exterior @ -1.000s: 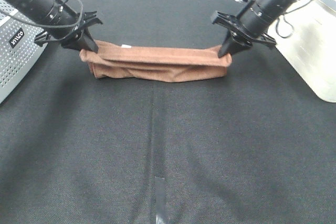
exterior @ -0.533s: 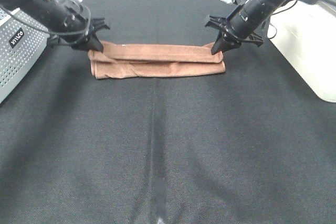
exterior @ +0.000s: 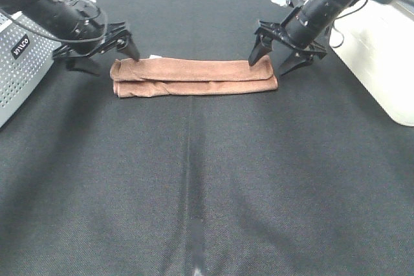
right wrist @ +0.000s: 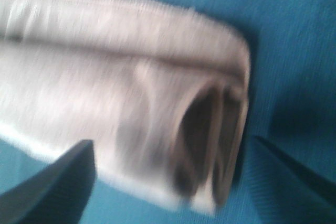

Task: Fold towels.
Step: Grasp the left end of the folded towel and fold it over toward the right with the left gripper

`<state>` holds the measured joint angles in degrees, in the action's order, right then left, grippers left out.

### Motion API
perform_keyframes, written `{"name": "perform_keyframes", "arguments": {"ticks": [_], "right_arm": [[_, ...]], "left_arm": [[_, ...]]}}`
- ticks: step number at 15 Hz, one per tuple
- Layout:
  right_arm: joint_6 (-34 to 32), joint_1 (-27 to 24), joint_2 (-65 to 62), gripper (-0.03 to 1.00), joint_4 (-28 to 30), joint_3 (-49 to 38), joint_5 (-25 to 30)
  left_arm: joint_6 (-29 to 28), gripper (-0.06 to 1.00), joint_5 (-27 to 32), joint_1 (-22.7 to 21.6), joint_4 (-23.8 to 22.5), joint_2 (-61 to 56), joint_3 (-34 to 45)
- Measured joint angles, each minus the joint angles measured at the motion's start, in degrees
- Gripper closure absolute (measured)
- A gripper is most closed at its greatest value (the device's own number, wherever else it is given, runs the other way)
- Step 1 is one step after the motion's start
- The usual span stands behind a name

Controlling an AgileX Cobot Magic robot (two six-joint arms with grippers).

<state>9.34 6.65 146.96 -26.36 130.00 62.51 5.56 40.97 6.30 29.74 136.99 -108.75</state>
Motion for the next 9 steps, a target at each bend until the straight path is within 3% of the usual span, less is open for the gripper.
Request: {"name": "perform_keyframes", "arguments": {"ticks": [1, 2, 6, 8, 9], "right_arm": [[-0.06, 0.0, -0.97, 0.21, 0.34, 0.11, 1.15], [-0.06, 0.0, -1.09, 0.21, 0.4, 0.11, 1.32], [-0.06, 0.0, -1.2, 0.2, 0.8, 0.11, 1.55], [-0.06, 0.0, -1.2, 0.2, 0.92, 0.11, 1.43], [-0.06, 0.0, -1.2, 0.2, 1.03, 0.11, 0.97]], "left_arm": [[-2.12, 0.05, 1.15, -0.34, -3.15, 0.17, 0.0], [-2.69, 0.05, 1.15, -0.46, -3.32, 0.4, 0.0], [-2.92, 0.06, -2.35, 0.52, 0.52, 2.46, 0.0], [-2.92, 0.13, -3.84, 2.06, 1.43, 3.5, 0.0], [-2.92, 0.22, -4.3, 2.69, 2.18, 3.9, 0.0]]}}
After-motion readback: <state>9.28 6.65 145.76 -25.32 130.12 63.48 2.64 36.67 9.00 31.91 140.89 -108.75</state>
